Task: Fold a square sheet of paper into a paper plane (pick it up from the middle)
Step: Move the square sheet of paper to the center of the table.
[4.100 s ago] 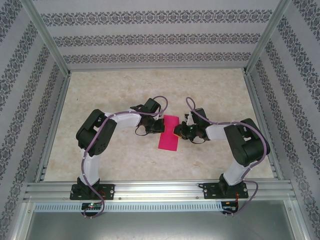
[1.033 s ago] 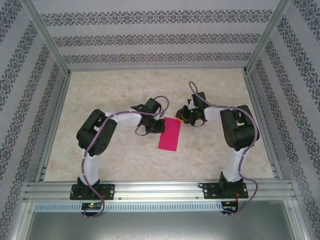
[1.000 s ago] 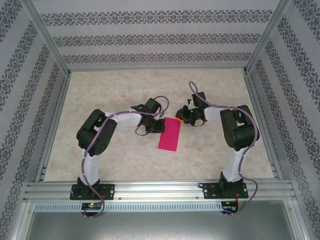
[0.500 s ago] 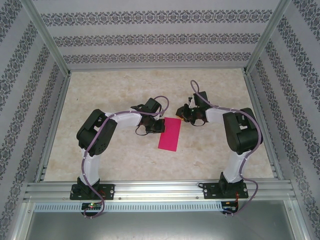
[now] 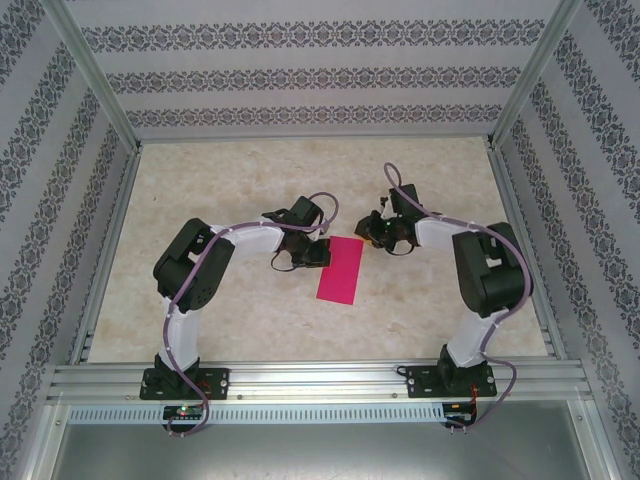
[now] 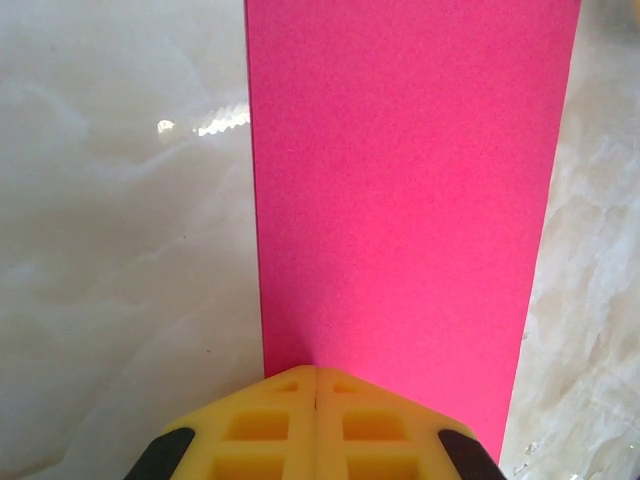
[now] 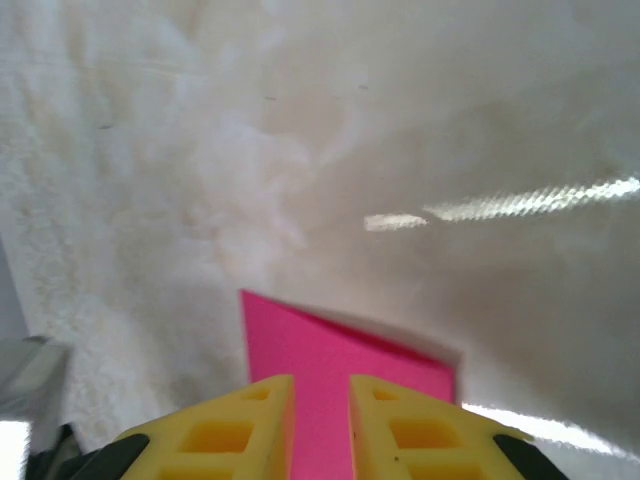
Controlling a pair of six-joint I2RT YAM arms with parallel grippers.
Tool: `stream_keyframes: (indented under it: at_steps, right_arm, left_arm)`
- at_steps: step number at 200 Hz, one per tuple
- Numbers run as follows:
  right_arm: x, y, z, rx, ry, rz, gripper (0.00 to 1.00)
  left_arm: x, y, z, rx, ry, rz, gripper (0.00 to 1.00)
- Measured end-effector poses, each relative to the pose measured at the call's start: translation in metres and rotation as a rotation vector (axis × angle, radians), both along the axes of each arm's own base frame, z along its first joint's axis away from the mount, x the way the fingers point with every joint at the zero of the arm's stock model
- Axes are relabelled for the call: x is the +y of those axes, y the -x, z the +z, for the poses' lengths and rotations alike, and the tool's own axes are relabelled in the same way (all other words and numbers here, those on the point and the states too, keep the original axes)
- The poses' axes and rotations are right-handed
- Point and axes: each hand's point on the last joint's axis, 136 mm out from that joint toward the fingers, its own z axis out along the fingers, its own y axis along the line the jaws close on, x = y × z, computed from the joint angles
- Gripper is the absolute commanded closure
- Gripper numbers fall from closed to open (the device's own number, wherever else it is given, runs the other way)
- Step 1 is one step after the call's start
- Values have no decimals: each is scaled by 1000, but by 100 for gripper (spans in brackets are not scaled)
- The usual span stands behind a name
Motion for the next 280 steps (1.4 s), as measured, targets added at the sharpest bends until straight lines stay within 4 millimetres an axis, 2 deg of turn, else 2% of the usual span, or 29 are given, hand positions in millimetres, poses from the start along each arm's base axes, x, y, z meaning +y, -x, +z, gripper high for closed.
stream_keyframes:
  at_steps: [20,35,54,76,95,124,174,225,262,280]
  right_arm:
    - [-3,12,24,-59,27,-10,73]
    - [-2,26,28,-69,57,-5,72]
    - [1,47,15,-40,105,8,71]
    - [2,71,-8,19,168,26,70]
    - [5,81,-15,38,199,34,70]
    - [7,83,-18,36,224,35,69]
    - [7,88,-37,69,280,39,69]
    - [25,85,-30,42,271,86,70]
    - [36,70,-20,5,262,114,70]
    - [39,66,-18,3,268,132,66]
  left_arm:
    - [-2,6,0,11,-2,-2,100]
    - [-3,15,1,23,-2,-4,100]
    - [-2,25,6,31,0,-3,97]
    - [6,33,17,17,1,14,88]
    - [17,36,31,-29,-4,45,82]
    - [30,34,46,-94,-21,91,80]
    - [44,32,35,-111,-79,127,78]
    - [48,29,33,-101,-75,158,76]
    - [51,25,33,-101,-72,175,75]
    - [49,24,35,-102,-62,175,75]
